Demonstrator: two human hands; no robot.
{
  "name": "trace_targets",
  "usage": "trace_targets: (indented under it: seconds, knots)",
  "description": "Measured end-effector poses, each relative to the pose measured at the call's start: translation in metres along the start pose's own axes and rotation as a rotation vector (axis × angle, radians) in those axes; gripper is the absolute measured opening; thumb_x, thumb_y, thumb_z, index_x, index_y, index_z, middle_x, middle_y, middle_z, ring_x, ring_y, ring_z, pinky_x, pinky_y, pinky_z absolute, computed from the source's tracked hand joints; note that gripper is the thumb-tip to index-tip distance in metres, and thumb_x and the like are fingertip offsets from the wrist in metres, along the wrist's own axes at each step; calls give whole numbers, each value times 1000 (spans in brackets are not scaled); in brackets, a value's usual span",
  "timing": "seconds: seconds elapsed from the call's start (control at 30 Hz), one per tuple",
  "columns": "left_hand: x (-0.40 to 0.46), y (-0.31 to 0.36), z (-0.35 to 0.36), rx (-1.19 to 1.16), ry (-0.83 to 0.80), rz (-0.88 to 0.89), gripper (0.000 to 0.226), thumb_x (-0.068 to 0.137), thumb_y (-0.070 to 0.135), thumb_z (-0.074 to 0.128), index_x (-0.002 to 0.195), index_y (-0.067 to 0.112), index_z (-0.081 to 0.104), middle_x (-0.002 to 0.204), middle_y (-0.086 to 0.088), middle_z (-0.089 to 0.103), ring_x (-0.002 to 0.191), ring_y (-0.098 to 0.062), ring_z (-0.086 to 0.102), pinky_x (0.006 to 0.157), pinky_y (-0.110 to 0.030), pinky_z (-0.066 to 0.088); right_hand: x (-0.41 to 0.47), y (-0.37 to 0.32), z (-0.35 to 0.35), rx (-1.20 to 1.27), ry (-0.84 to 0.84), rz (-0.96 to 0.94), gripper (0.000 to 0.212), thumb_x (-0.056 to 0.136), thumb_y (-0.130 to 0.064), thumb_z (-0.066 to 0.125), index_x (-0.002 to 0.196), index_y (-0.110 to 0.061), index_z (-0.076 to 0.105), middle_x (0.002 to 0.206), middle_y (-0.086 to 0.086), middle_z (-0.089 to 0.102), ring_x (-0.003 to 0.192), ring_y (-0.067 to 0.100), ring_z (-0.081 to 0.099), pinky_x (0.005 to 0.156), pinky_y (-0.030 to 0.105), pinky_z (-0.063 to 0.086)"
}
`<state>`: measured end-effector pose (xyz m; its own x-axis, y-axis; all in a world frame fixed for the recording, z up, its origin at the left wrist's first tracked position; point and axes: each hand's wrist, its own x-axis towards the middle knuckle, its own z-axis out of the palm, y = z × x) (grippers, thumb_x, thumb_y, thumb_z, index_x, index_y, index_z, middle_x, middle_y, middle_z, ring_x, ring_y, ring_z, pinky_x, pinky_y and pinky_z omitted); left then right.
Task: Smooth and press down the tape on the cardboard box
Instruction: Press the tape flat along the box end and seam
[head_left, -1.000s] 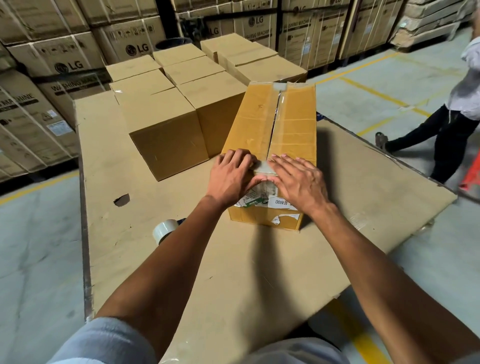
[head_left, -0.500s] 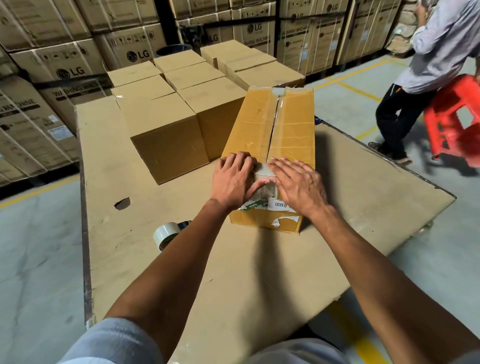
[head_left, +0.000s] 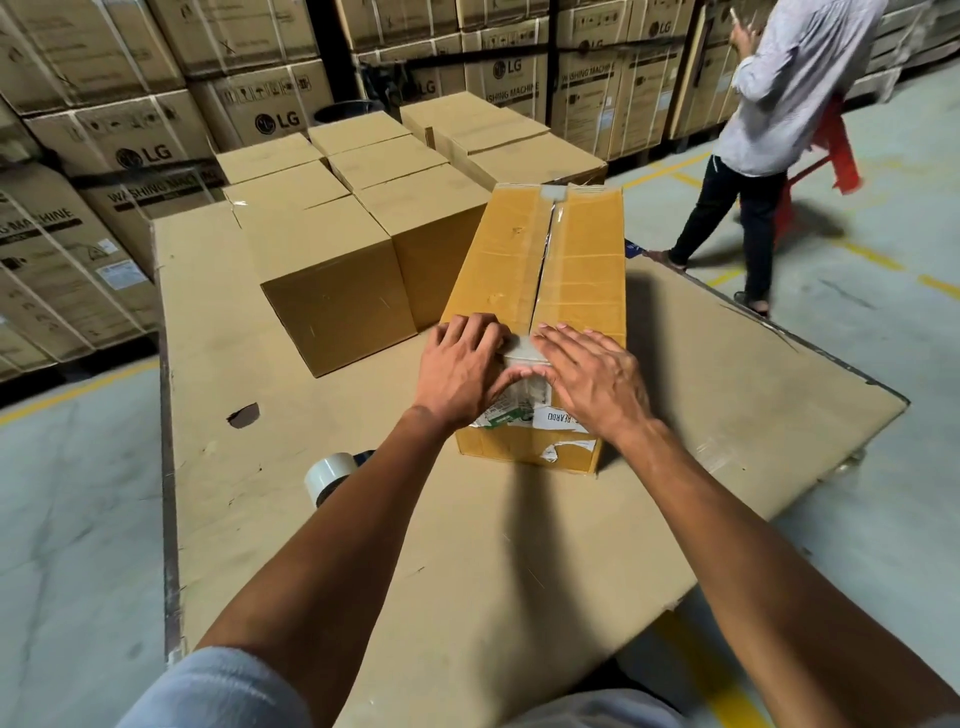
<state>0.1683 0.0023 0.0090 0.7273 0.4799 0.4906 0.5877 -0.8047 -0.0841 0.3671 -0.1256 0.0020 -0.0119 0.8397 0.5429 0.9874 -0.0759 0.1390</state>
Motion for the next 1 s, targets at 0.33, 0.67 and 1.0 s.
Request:
trace_targets:
  seconds: [0.33,0.67,1.0]
  knots:
    - [-2,-5,2,20,1,62,78,98,85,46,138,19,57,142,-8,57,119,-30,55,97,-48,45,0,3,-2,-44,-54,-46,73,100,-65,53,156,-18,49,159,2,52,145,20,53,119,41,44]
    - [1,3,3,36,-1,-18,69,106,79,32,136,23,58,141,-5,59,121,-29,55,99,-46,45,2,-1,-4,-44,-29,-18,58,108,-52,44,156,-19,50,157,2,56,143,20,55,118,41,45]
    - [-3,-4,1,34,-37,74,82,95,87,48,141,19,55,146,-9,55,125,-32,55,100,-50,45,1,-3,-13,-28,-65,-22,84,89,-64,70,155,-17,50,159,3,53,146,21,52,119,41,43]
